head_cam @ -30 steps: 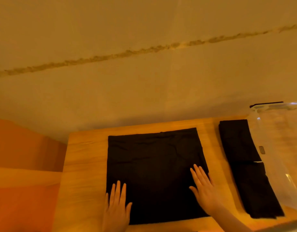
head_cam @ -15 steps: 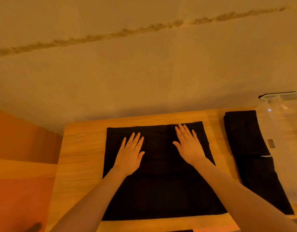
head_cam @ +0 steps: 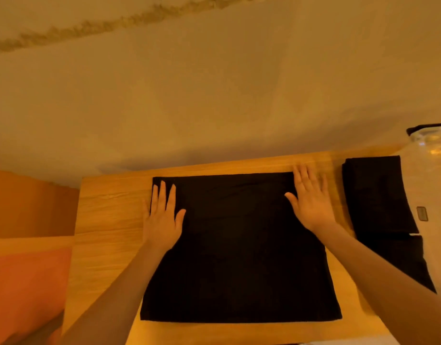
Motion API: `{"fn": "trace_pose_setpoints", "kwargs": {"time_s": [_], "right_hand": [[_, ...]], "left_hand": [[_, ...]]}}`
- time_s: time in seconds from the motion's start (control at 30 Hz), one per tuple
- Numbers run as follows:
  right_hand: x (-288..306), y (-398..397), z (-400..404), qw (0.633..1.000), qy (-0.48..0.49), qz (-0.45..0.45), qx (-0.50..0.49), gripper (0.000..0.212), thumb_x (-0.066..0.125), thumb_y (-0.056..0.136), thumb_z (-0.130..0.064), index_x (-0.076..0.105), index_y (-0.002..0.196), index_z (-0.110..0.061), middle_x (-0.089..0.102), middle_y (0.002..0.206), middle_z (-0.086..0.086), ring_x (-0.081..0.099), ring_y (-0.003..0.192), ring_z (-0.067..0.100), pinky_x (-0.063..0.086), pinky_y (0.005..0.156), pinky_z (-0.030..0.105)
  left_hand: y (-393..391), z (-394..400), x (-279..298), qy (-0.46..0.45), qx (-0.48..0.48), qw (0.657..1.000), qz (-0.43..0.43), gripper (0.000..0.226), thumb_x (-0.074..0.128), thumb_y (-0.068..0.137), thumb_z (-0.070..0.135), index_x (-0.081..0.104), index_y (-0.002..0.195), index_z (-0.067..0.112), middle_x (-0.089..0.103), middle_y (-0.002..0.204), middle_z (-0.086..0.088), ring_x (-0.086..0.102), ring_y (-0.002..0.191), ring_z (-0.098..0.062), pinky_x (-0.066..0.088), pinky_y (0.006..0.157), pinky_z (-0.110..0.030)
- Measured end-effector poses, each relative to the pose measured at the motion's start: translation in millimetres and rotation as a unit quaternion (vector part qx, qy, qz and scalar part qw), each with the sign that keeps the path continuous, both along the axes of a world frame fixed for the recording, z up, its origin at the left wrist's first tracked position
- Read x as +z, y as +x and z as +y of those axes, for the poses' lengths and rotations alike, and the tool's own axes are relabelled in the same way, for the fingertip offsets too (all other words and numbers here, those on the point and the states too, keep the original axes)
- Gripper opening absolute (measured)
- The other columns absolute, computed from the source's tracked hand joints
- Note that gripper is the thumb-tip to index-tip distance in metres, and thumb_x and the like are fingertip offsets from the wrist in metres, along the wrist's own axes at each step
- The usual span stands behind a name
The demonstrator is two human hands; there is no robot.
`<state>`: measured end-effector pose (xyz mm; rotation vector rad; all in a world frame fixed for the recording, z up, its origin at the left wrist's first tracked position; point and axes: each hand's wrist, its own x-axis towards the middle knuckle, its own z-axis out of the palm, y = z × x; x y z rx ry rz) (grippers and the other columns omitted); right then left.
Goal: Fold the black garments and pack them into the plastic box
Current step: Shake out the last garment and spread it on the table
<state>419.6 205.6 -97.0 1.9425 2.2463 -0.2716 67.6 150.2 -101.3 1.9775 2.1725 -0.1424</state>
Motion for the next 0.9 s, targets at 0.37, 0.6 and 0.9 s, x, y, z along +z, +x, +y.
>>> {"fn": "trace_pose_setpoints", "kwargs": {"time_s": [0.37, 0.6, 0.9], "right_hand": [[-20.5, 34.9, -151.8, 0.996, -0.031, 0.047, 0.062, 0.057, 0.003, 0.098, -0.048, 0.011, 0.147, -0.021, 0.001, 0.157, -0.006, -0.006, 0.144, 0.01, 0.003, 0.112, 0.031], [2.7, 24.6, -200.8, 0.996, 0.007, 0.059, 0.066, 0.057, 0.006, 0.098, -0.049, -0.004, 0.148, -0.024, -0.002, 0.157, -0.003, -0.005, 0.144, 0.012, 0.003, 0.113, 0.033], [-17.8, 32.3, -280.8, 0.997, -0.044, 0.016, 0.066, 0.065, 0.007, 0.095, -0.057, -0.002, 0.149, -0.02, -0.003, 0.157, -0.002, -0.002, 0.144, 0.014, 0.005, 0.112, 0.034]], "left_hand": [[-22.5, -157.0, -6.5, -0.065, -0.014, 0.998, -0.024, 0.063, 0.005, 0.096, 0.047, 0.03, 0.14, 0.008, 0.037, 0.145, -0.01, -0.004, 0.145, -0.015, 0.002, 0.113, -0.04], [-21.0, -195.9, 3.9, -0.026, -0.065, 0.997, -0.029, 0.065, 0.003, 0.095, 0.049, 0.011, 0.148, 0.013, 0.005, 0.157, -0.008, -0.004, 0.145, -0.019, 0.0, 0.114, -0.041], [-12.1, -250.7, -6.7, -0.057, -0.133, 0.989, 0.004, 0.06, 0.007, 0.097, 0.048, 0.011, 0.148, 0.018, 0.039, 0.142, -0.003, -0.006, 0.144, -0.016, 0.001, 0.113, -0.035]]}}
